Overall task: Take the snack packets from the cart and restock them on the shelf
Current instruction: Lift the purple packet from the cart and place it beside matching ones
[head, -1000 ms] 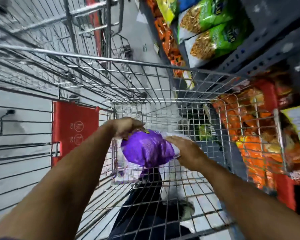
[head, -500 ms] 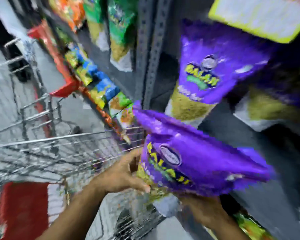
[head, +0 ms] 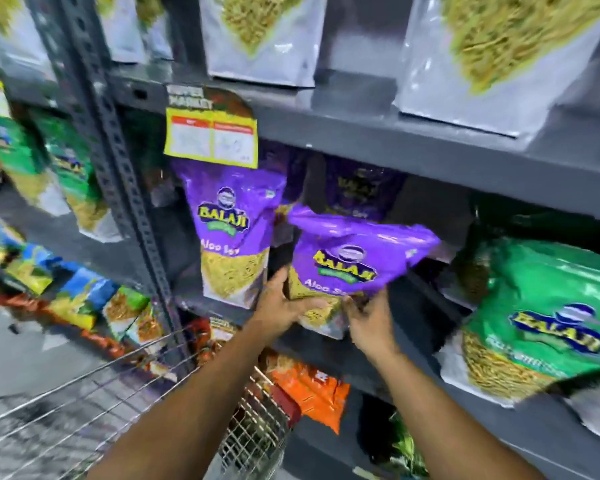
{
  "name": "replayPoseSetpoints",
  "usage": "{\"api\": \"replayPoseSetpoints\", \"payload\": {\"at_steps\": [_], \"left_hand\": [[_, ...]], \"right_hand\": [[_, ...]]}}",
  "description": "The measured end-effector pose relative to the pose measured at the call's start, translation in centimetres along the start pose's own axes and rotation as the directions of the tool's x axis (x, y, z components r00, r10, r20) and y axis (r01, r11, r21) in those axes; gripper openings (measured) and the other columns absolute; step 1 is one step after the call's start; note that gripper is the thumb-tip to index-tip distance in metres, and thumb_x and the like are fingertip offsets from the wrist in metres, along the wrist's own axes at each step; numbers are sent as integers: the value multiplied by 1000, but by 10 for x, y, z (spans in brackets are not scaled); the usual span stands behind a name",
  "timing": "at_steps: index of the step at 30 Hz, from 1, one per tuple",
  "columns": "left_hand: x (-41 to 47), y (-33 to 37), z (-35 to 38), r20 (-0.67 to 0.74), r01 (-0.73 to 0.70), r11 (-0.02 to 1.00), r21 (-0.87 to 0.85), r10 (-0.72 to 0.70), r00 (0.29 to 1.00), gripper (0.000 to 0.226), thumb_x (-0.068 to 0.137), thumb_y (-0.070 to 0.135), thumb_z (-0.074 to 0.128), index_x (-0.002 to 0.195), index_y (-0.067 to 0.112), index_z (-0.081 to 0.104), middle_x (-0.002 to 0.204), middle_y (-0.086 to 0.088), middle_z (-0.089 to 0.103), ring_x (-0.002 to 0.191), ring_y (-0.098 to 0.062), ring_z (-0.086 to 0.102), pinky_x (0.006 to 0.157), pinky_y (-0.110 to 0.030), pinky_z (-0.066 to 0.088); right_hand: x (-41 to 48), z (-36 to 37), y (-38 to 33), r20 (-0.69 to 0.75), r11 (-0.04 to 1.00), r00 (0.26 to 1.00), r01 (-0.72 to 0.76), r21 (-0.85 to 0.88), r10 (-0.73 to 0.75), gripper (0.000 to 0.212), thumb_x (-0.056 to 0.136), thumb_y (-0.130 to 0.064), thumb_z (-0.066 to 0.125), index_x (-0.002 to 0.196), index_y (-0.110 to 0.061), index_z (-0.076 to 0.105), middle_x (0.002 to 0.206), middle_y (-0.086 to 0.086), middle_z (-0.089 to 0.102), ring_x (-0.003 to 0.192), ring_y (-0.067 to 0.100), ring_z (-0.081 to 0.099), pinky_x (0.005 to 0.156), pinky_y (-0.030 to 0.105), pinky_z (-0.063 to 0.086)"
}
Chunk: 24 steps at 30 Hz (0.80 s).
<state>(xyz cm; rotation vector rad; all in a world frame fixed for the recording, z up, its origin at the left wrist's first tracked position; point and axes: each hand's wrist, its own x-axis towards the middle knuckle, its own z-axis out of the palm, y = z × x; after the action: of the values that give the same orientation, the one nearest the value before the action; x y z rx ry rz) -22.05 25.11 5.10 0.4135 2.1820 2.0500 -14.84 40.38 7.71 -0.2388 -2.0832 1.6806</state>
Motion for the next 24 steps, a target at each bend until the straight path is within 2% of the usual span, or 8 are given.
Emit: {"api": "replayPoseSetpoints", "payload": {"at_steps": [5,9,11,14,18,21,23,24], "left_hand": [[0,-11,-4,-21,-17,1000,13,18,1000,74,52,29,88,118,20,56,106,-5,72,92,-12,66,92,-44,53],[-11,-25,0,33,-119,988,93,117,993,118,37,24,97,136,27,33,128,-2,60,118,-14,57,100,-35,47],[-13,-27,2,42,-138,975,177,132,990,126,32,23,98,136,34,28,131,6,55,121,-4,52,99,-27,46],[-8,-24,2,25,-129,960,249,127,992,115,32,27,97,123,52,30,120,20,56,110,15,51,92,-14,46],[-4,-18,-2,59,-96,945,312,82,995,110,31,44,92,125,39,37,120,12,60,106,16,53,87,-7,42],[-8,-16,0,43,-57,931,361,45,998,110,32,46,92,128,35,37,120,13,58,113,-5,56,94,-23,45],[-10,-16,1,22,-32,924,382,26,999,106,34,47,92,125,39,37,115,15,58,113,-12,56,95,-30,47],[-11,-16,2,17,-24,920,391,19,1000,106,34,49,91,124,41,36,116,15,60,113,-13,57,95,-33,49]], "right_hand": [[-2,1,-8,44,1000,999,-21,-14,21,57,75,14,63,123,-5,37,109,9,59,74,-20,58,70,2,43],[3,-20,-36,-76,981,992,110,160,-99,76,68,-4,67,134,-13,31,117,-8,56,101,-4,57,87,16,47],[11,-32,-59,-117,951,976,208,228,-185,66,72,-4,64,131,-12,36,112,-10,60,98,-3,58,83,14,47],[26,-41,-87,-111,938,964,263,227,-243,28,78,-16,65,104,-24,61,89,-15,73,87,3,63,80,19,50],[30,-48,-95,-181,969,961,228,89,-210,3,76,-26,69,77,-29,70,71,-15,72,74,10,61,76,36,50],[22,-49,-102,-284,967,929,254,25,-236,9,76,-23,67,80,-30,62,73,-11,68,74,13,59,75,42,50],[20,-45,-119,-253,884,870,336,-323,-423,21,75,-28,64,95,-29,58,88,1,67,84,25,61,81,50,50],[20,-41,-132,-134,744,842,374,-554,-523,30,75,-32,62,103,-26,57,93,8,67,89,32,61,82,51,49]]}}
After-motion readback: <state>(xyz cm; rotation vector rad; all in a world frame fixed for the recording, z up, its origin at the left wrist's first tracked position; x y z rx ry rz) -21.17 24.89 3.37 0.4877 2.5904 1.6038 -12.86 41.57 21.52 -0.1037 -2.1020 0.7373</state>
